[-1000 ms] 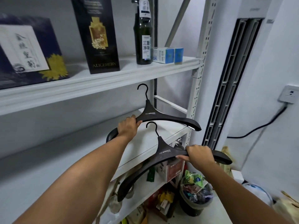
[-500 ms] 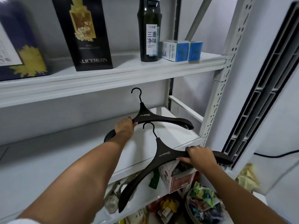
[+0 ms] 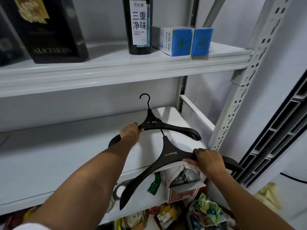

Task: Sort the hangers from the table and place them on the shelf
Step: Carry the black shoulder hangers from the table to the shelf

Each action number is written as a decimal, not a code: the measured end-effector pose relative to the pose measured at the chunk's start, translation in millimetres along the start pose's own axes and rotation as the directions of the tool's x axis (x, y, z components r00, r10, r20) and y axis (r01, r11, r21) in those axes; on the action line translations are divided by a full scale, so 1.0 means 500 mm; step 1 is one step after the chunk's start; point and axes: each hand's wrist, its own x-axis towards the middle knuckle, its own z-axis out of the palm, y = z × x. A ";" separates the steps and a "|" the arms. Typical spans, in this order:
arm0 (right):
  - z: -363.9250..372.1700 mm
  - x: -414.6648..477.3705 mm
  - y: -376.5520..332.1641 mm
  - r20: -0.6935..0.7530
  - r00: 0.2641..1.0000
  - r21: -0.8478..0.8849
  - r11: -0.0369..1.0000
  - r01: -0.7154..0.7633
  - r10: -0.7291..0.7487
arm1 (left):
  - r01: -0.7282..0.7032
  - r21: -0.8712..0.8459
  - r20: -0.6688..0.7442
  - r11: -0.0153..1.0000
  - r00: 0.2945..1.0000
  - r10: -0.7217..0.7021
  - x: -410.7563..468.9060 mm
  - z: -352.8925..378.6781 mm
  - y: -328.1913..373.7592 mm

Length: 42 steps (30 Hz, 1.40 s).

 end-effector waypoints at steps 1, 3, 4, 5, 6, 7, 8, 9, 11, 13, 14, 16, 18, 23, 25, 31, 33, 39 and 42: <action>0.004 0.007 0.002 0.004 1.000 0.011 1.000 -0.004 0.004 | 0.002 0.008 0.005 1.000 1.000 -0.002 0.004 0.007 0.002; 0.013 0.019 0.004 -0.064 0.998 0.019 1.000 -0.003 0.005 | 0.009 0.013 0.012 1.000 1.000 -0.009 0.014 0.024 0.006; 0.032 0.024 0.008 -0.043 0.999 0.037 0.999 -0.021 0.022 | 0.015 0.013 0.022 1.000 1.000 -0.015 0.020 0.030 0.010; 0.057 0.030 0.014 -0.111 0.994 0.049 0.999 -0.015 0.020 | 0.021 0.011 0.035 1.000 0.999 -0.021 0.026 0.037 0.013; 0.078 0.034 0.020 -0.170 0.985 0.075 0.997 0.007 0.006 | 0.027 0.009 0.048 1.000 0.998 -0.028 0.031 0.044 0.015; 0.093 0.040 0.025 -0.193 0.981 0.092 0.996 0.024 -0.006 | 0.035 0.007 0.061 0.999 0.998 -0.035 0.039 0.052 0.018; 0.107 0.046 0.029 -0.215 0.976 0.089 0.995 0.037 -0.017 | 0.042 0.004 0.073 0.999 0.996 -0.042 0.047 0.061 0.020; 0.114 0.052 0.032 -0.235 0.971 0.094 0.994 0.054 -0.030 | 0.049 0.002 0.085 0.999 0.995 -0.049 0.057 0.070 0.022; 0.125 0.061 0.037 -0.231 0.972 0.087 0.993 0.073 -0.051 | 0.055 0.004 0.109 0.999 0.993 -0.055 0.076 0.087 0.026; 0.137 0.070 0.045 -0.209 0.977 0.107 0.992 0.068 -0.044 | 0.048 0.008 0.133 0.999 0.990 -0.049 0.098 0.101 0.032; 0.143 0.076 0.048 -0.196 0.980 0.111 0.992 0.058 -0.036 | 0.041 0.013 0.144 0.999 0.989 -0.042 0.109 0.107 0.036; 0.149 0.086 0.053 -0.159 0.987 0.102 0.994 0.040 -0.024 | 0.023 0.023 0.157 0.999 0.987 -0.026 0.127 0.116 0.042; 0.155 0.099 0.059 -0.126 0.992 0.081 0.997 0.012 -0.001 | 0.009 0.030 0.157 0.999 0.987 -0.014 0.146 0.124 0.048; 0.153 0.126 0.058 -0.118 0.992 0.115 0.992 0.051 -0.037 | -0.017 0.056 0.114 0.998 0.993 0.011 0.180 0.138 0.047; 0.154 0.142 0.048 -0.072 0.997 0.108 0.993 0.050 -0.042 | -0.046 0.084 0.088 0.995 0.995 0.039 0.188 0.141 0.044; 0.156 0.184 0.027 -0.173 0.985 0.060 0.998 0.023 -0.012 | -0.111 0.161 0.052 0.981 0.993 0.104 0.209 0.135 0.038; 0.159 0.202 0.021 -0.180 0.983 0.024 0.999 0.028 -0.023 | -0.137 0.175 0.031 0.975 0.990 0.134 0.213 0.129 0.037; 0.130 0.245 0.009 -0.060 0.991 0.068 0.990 0.127 -0.123 | -0.162 0.140 -0.062 0.977 0.983 0.172 0.203 0.108 0.035; 0.109 0.264 -0.001 0.026 0.990 -0.007 0.991 0.137 -0.137 | -0.133 0.115 -0.102 0.984 0.984 0.145 0.189 0.102 0.035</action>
